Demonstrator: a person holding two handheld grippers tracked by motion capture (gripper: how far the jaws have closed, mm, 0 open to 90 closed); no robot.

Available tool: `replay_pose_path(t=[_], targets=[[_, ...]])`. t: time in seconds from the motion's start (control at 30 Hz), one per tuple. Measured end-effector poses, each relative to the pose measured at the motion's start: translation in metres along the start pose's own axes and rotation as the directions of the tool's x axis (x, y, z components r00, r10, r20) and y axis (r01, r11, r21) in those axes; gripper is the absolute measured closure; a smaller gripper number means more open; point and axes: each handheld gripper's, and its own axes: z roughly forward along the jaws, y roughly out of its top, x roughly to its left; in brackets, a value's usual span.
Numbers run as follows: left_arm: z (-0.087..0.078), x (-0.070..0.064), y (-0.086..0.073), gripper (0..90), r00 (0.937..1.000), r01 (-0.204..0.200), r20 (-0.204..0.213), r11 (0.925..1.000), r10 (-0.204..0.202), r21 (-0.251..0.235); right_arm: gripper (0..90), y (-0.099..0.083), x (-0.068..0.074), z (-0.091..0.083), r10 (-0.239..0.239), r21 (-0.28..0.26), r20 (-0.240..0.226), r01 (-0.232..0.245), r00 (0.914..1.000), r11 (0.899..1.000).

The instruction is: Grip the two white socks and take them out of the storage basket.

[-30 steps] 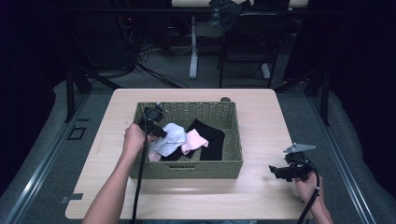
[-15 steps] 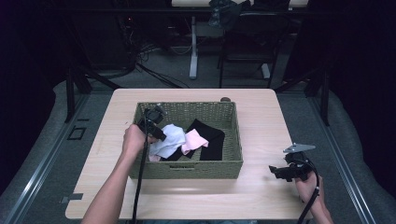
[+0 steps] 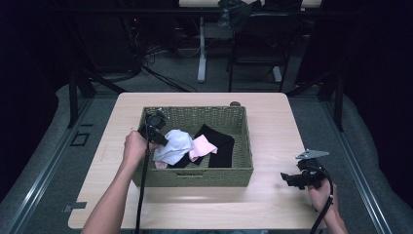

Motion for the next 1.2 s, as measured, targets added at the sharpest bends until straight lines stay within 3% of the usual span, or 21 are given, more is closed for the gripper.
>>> replay_pose_path(t=[0.3, 0.7, 1.2], targets=[[-0.026, -0.006, 0.009, 86.6, 0.9994, -0.031, -0.013, 0.9983, 0.031, -0.048, 14.7, 0.001, -0.001, -0.001, 0.002, -0.008, -0.004, -0.002, 1.0000, 1.000], [-0.061, -0.010, 0.023, 86.6, 0.9987, -0.047, 0.013, 0.9949, 0.049, -0.089, 14.7, 0.000, -0.003, -0.004, 0.010, -0.014, 0.005, -0.010, 0.9999, 1.000], [-0.083, -0.004, 0.028, 86.7, 0.9978, -0.050, 0.038, 0.9931, 0.054, -0.106, 14.7, -0.001, -0.003, -0.002, 0.010, -0.007, -0.003, -0.010, 0.9999, 1.000]])
